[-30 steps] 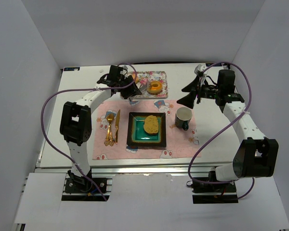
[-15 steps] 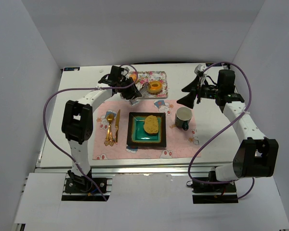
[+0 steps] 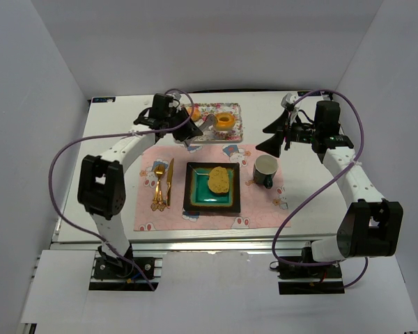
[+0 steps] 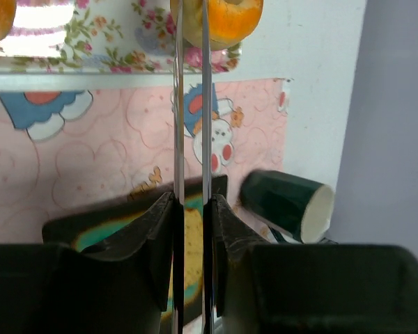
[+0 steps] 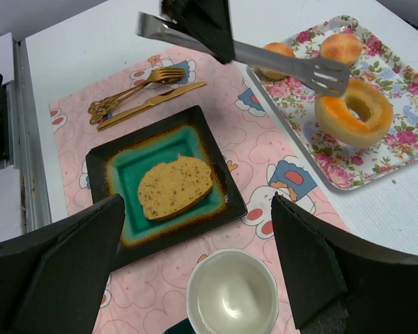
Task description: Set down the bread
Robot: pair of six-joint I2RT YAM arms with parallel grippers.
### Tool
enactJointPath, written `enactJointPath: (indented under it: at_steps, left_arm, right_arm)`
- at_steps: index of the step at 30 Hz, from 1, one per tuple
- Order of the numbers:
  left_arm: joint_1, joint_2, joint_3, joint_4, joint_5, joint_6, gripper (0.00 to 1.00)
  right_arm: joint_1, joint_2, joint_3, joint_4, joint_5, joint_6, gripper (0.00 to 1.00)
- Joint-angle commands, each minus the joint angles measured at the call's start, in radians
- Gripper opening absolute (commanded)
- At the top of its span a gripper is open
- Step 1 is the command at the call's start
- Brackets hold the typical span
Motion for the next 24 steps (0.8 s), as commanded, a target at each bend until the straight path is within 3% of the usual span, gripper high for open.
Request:
enactJointPath:
  at_steps: [1, 15, 24]
  left_arm:
    - [0.005, -0.211, -0.057, 0.083, -0.004, -0.03, 0.0]
    - [0.008, -0.728, -0.562, -0.126, 0.03, -0.078, 0.0]
    - [0.008, -0.926, -0.734, -0.162, 0.07, -0.138, 0.0]
  right_arm:
    - [-0.006, -0.035, 0.007, -0.017, -0.011, -0.033, 0.89]
    - [-0.006, -0.02, 0.026, -0.087, 0.0, -0.087, 0.89]
    - [-0.006, -0.001, 0.043, -0.097, -0.001, -0.08, 0.9]
